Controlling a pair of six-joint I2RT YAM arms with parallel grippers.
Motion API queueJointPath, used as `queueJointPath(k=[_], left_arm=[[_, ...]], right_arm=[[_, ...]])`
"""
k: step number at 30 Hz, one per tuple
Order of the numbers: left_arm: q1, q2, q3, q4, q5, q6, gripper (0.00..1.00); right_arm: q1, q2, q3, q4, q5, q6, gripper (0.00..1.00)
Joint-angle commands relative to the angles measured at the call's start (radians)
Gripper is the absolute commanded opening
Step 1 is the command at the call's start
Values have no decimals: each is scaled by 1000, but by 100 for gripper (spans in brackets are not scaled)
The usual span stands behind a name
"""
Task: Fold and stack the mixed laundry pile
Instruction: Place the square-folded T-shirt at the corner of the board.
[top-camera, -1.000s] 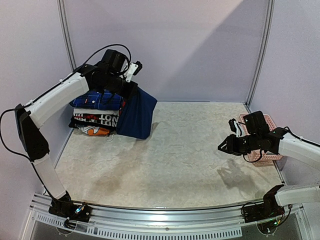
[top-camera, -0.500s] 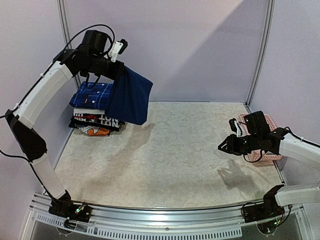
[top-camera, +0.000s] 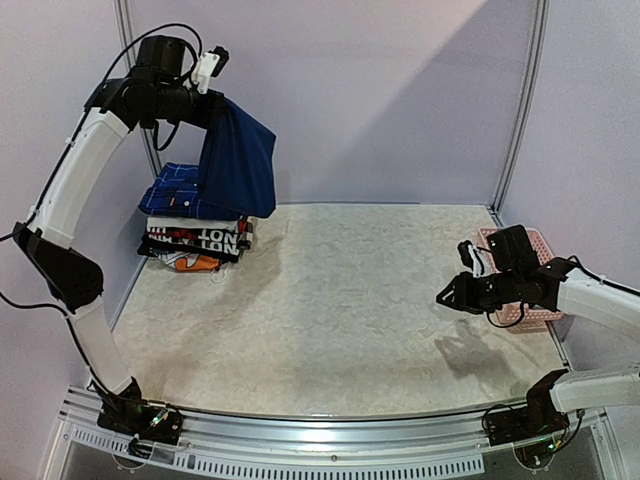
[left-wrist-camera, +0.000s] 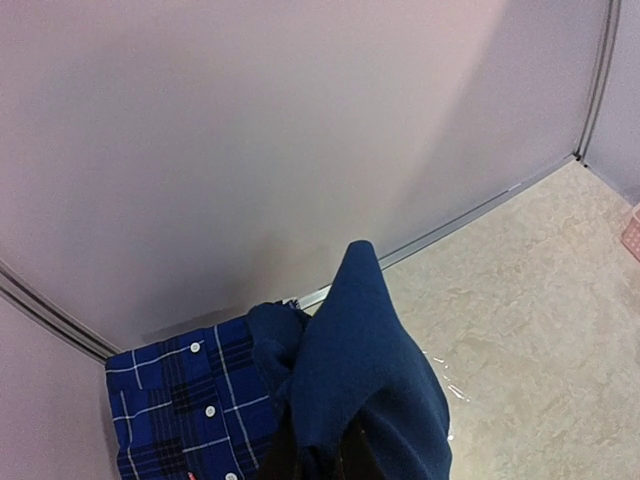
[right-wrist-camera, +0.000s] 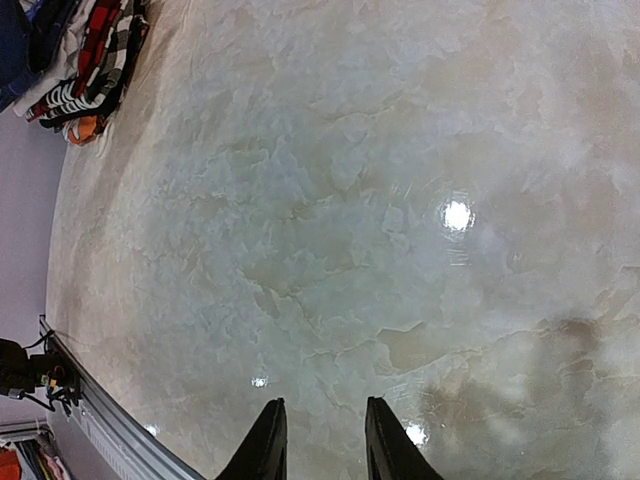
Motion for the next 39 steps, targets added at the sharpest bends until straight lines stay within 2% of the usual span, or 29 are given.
queueJointPath(k=[1, 8, 16, 30, 39], left_arm=[[58, 28, 25, 2, 37, 34, 0], [158, 63, 21, 60, 161, 46, 0], [265, 151, 71, 69, 237, 37, 0], [388, 245, 66, 166, 278, -2, 0], [415, 321, 57, 239, 271, 7, 0]], right_arm=[[4, 14, -15, 17, 12, -9, 28], [5, 45, -16, 31, 13, -8, 28], [5, 95, -6, 40, 14, -8, 27], [8, 134, -2, 42, 27, -5, 25], [19, 136, 1, 31, 45, 1, 25]])
